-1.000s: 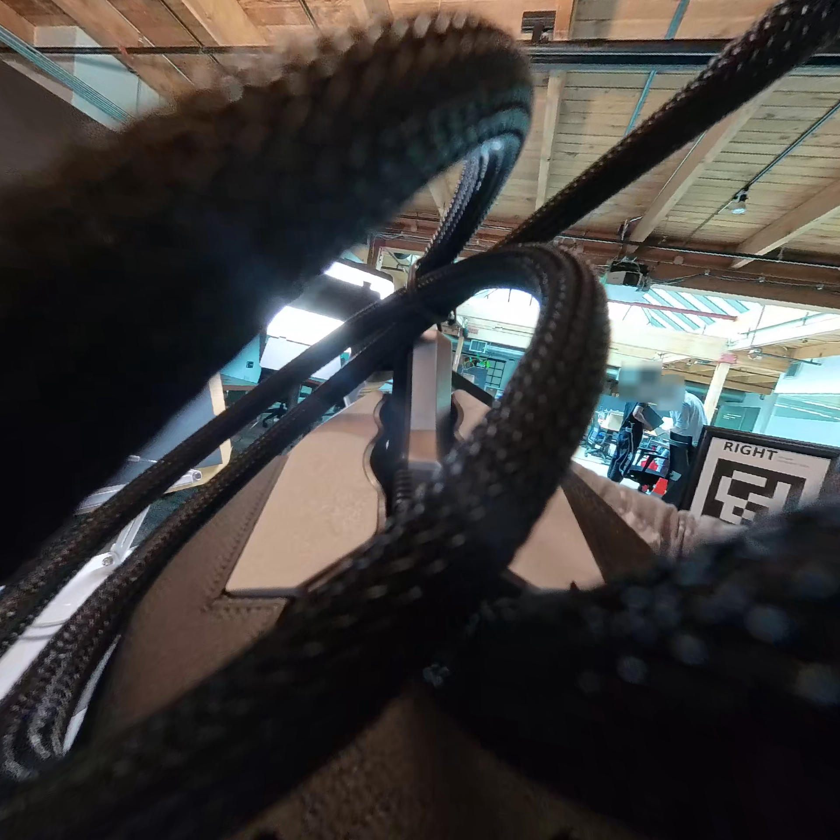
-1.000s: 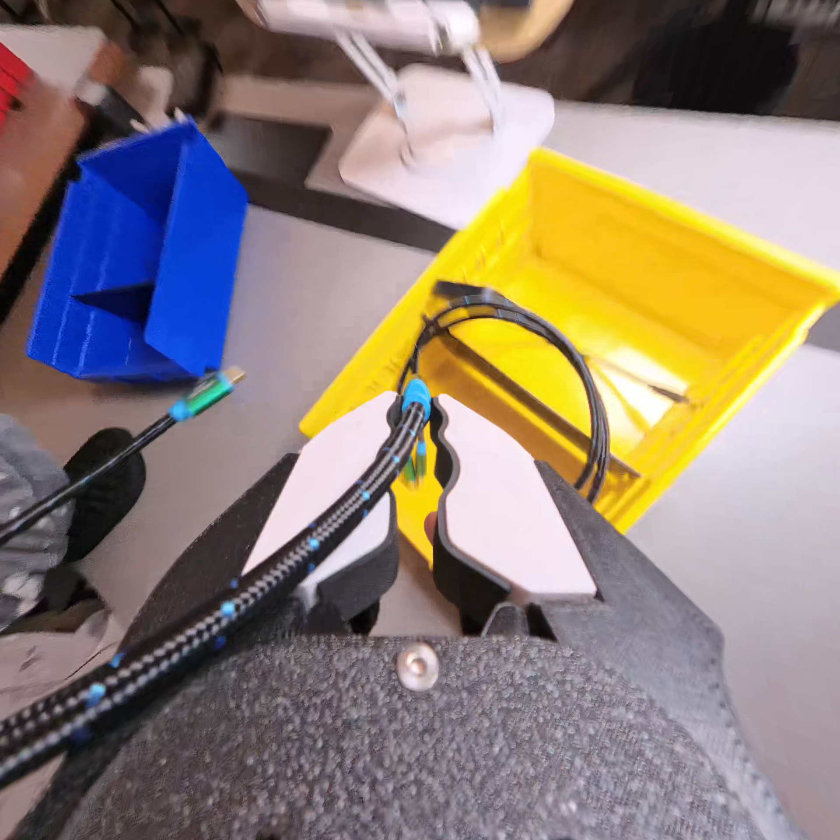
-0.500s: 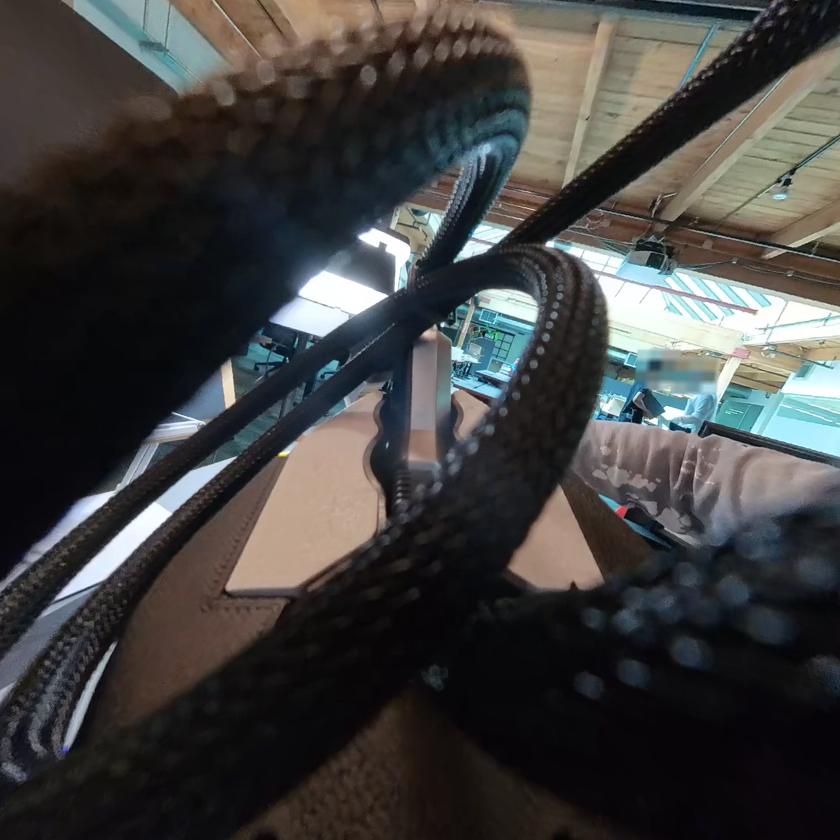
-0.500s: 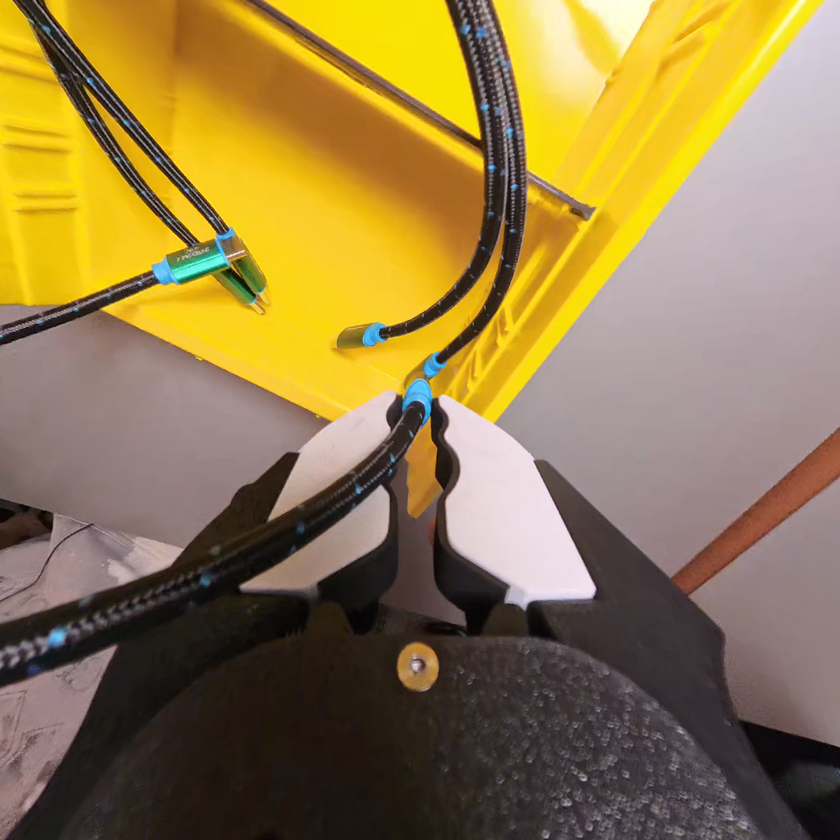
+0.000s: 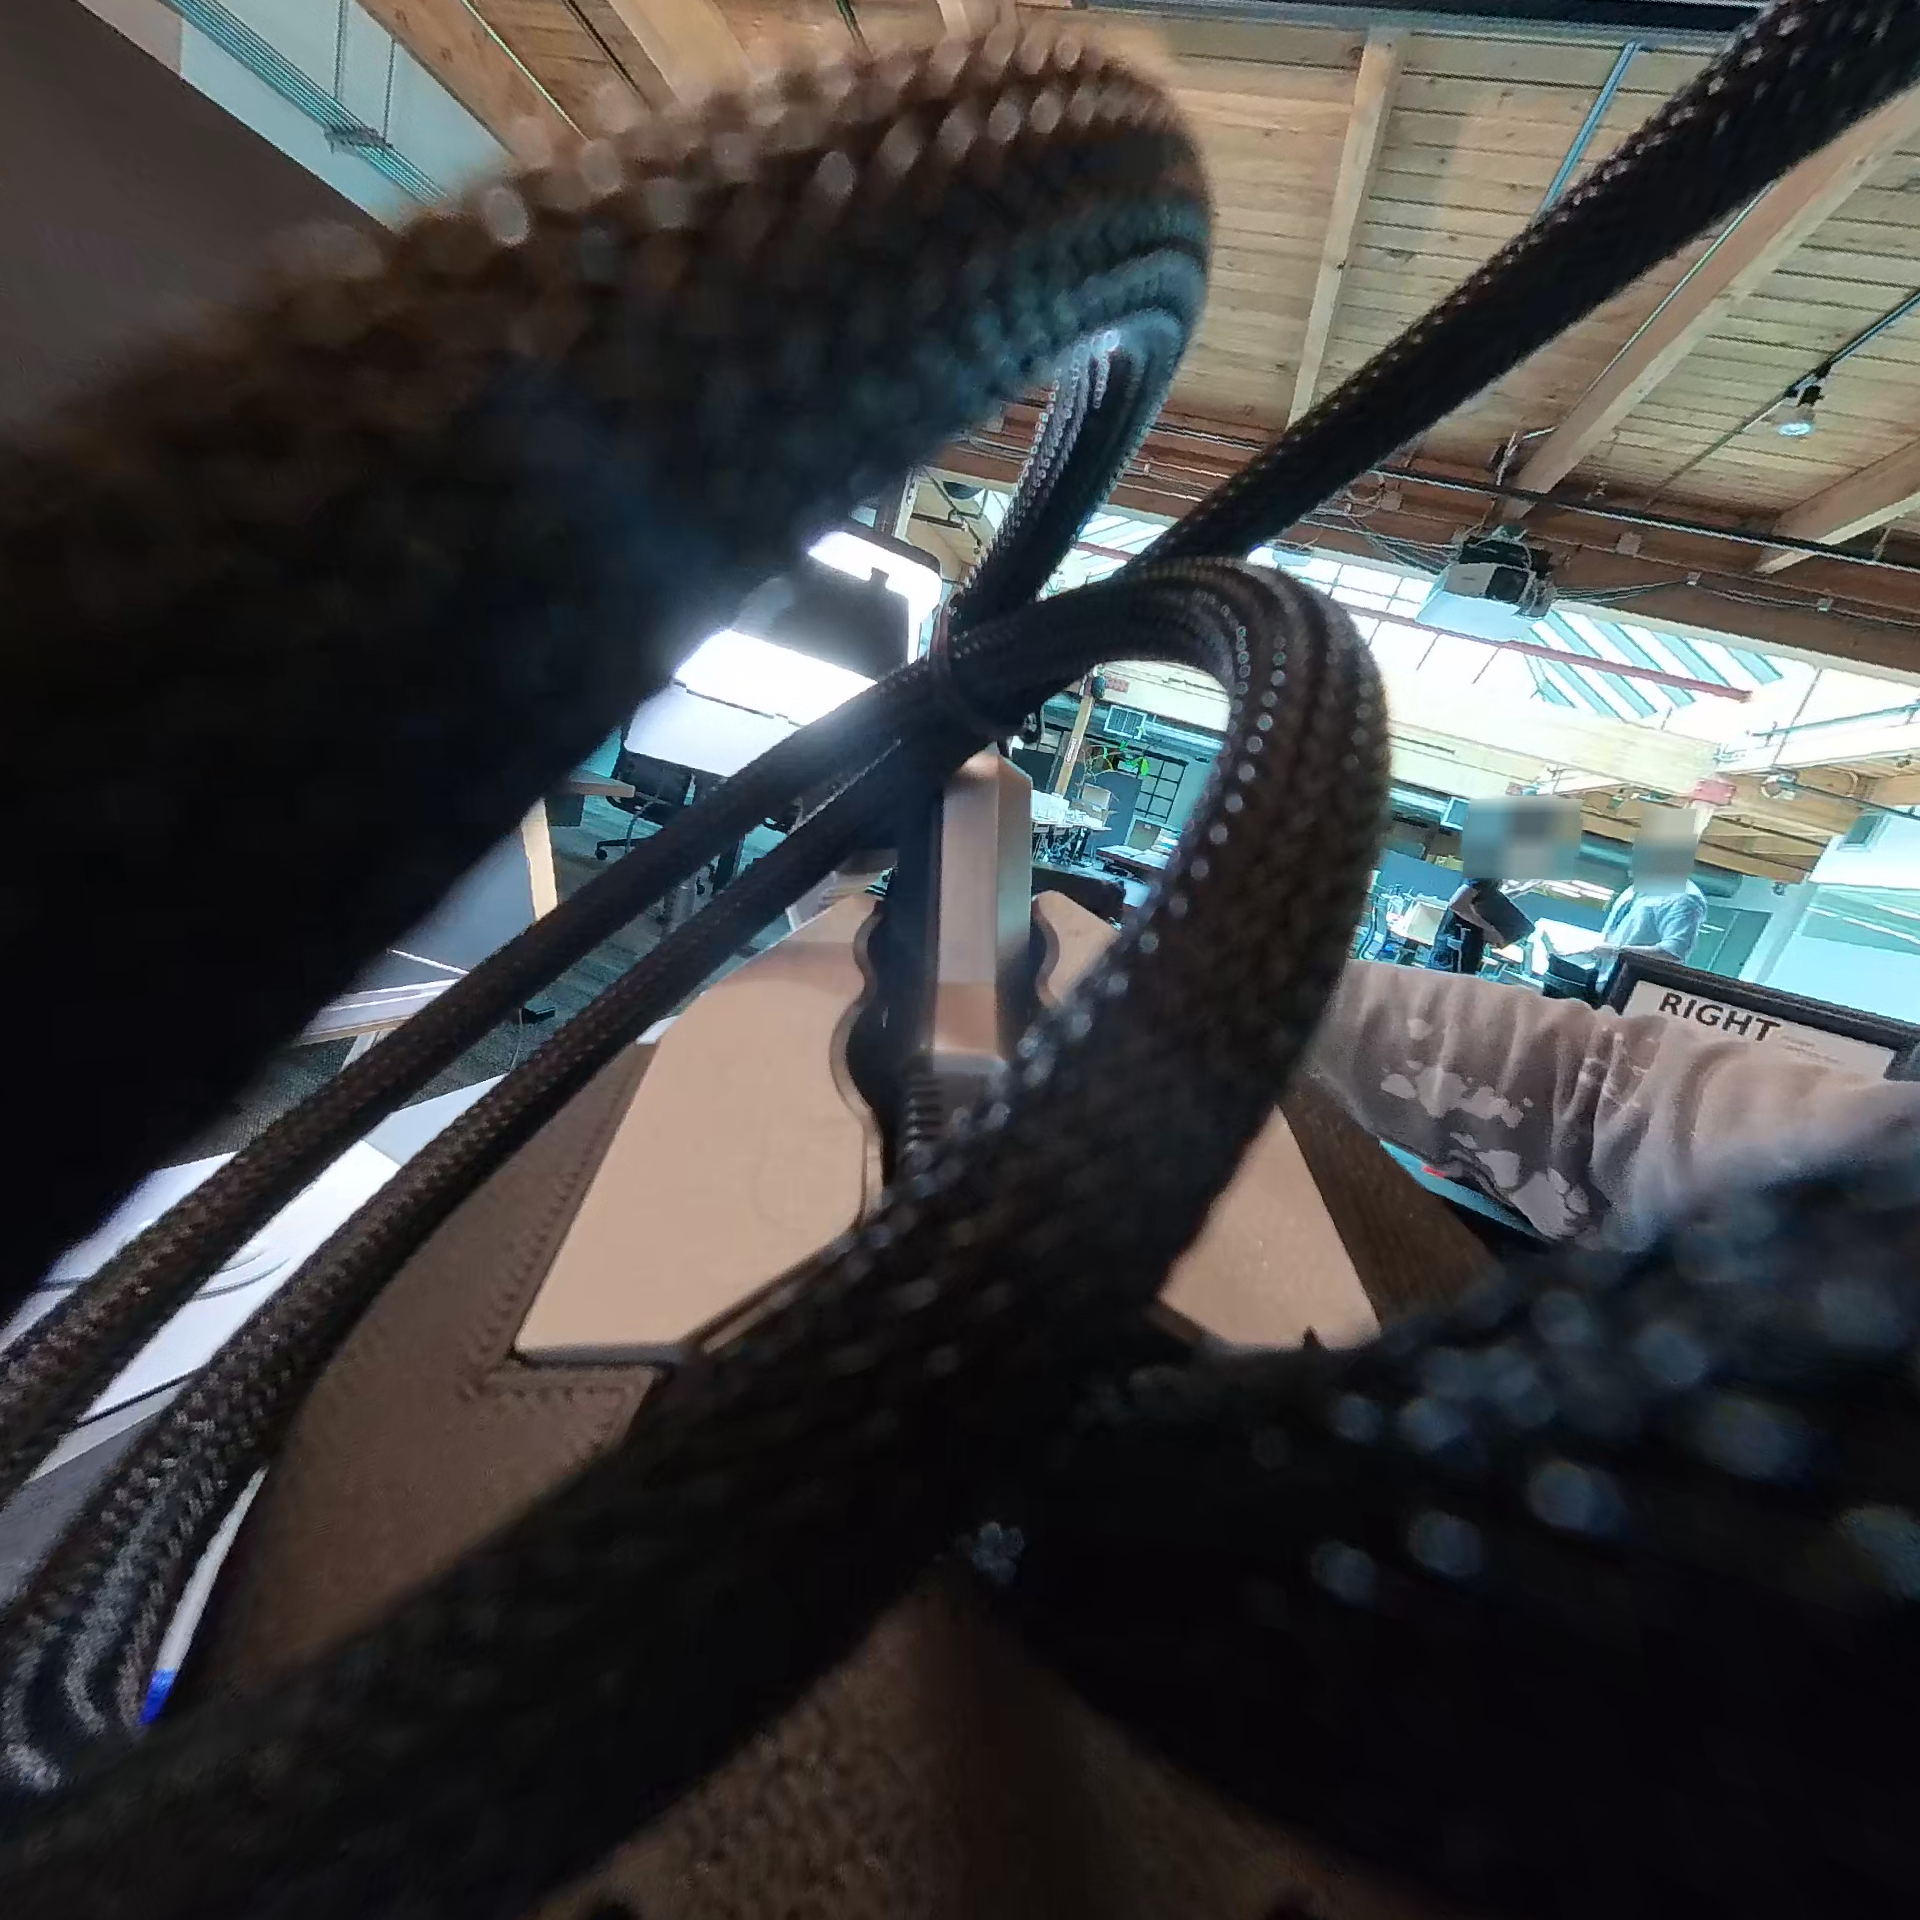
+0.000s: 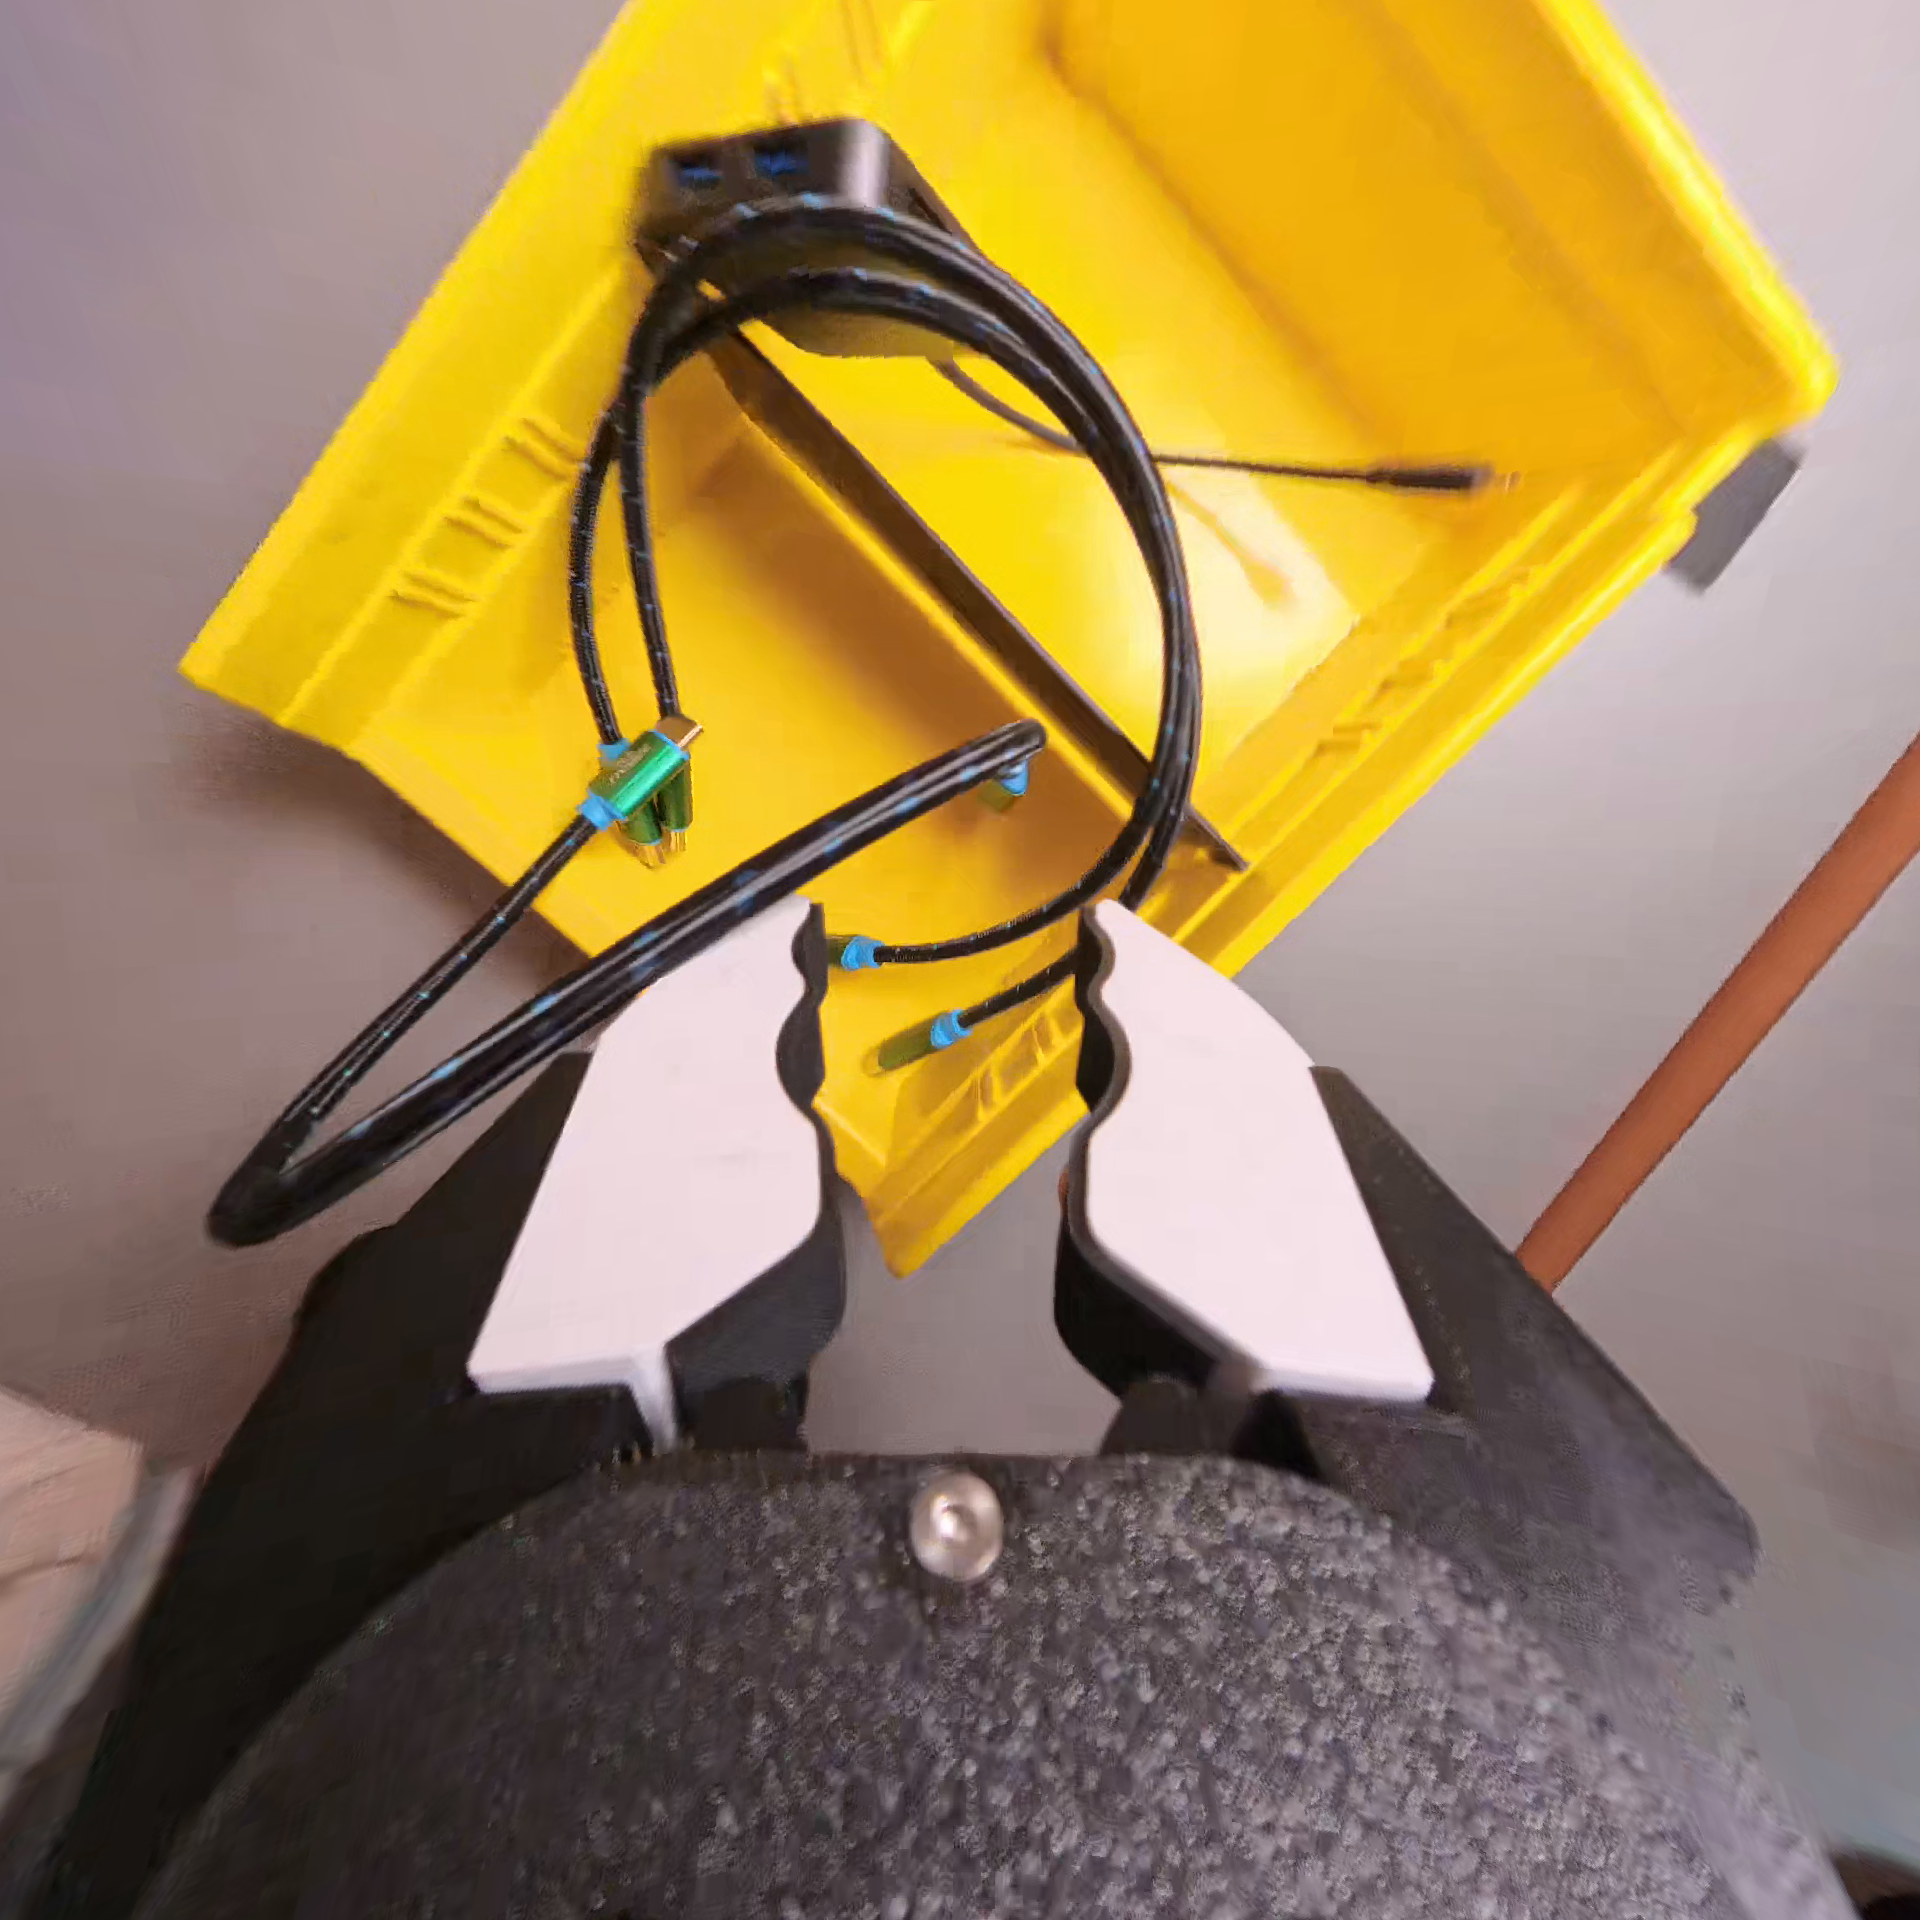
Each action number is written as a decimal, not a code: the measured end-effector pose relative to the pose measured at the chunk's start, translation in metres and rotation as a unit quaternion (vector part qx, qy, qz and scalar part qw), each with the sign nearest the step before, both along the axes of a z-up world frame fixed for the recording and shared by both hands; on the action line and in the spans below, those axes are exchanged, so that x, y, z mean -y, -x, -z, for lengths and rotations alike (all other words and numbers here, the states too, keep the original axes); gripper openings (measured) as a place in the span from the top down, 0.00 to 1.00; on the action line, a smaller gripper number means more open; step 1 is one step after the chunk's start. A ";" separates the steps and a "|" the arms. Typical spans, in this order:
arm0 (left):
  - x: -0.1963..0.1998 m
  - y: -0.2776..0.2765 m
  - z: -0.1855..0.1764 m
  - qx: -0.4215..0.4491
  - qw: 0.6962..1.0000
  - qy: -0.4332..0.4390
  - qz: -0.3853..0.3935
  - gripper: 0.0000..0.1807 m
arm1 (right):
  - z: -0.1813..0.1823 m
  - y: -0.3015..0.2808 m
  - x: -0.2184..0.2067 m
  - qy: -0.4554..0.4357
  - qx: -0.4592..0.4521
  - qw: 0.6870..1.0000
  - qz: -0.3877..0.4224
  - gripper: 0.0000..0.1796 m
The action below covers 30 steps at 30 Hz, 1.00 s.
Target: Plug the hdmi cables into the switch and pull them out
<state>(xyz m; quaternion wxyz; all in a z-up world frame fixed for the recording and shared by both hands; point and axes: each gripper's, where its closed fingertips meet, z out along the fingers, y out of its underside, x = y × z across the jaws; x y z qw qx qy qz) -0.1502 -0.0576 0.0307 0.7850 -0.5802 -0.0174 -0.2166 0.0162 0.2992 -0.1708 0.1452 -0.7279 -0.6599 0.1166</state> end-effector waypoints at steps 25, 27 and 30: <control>-0.027 -0.007 0.024 -0.023 0.999 0.045 0.010 0.87 | -0.021 0.031 -0.009 -0.183 0.081 0.943 -0.267 1.00; -0.027 -0.006 0.025 -0.027 0.999 0.047 0.007 0.87 | -0.003 0.036 -0.026 -0.190 0.112 0.941 -0.257 1.00; -0.026 -0.002 0.026 -0.026 0.998 0.048 0.003 0.87 | 0.016 0.041 -0.043 -0.205 0.134 0.937 -0.249 0.98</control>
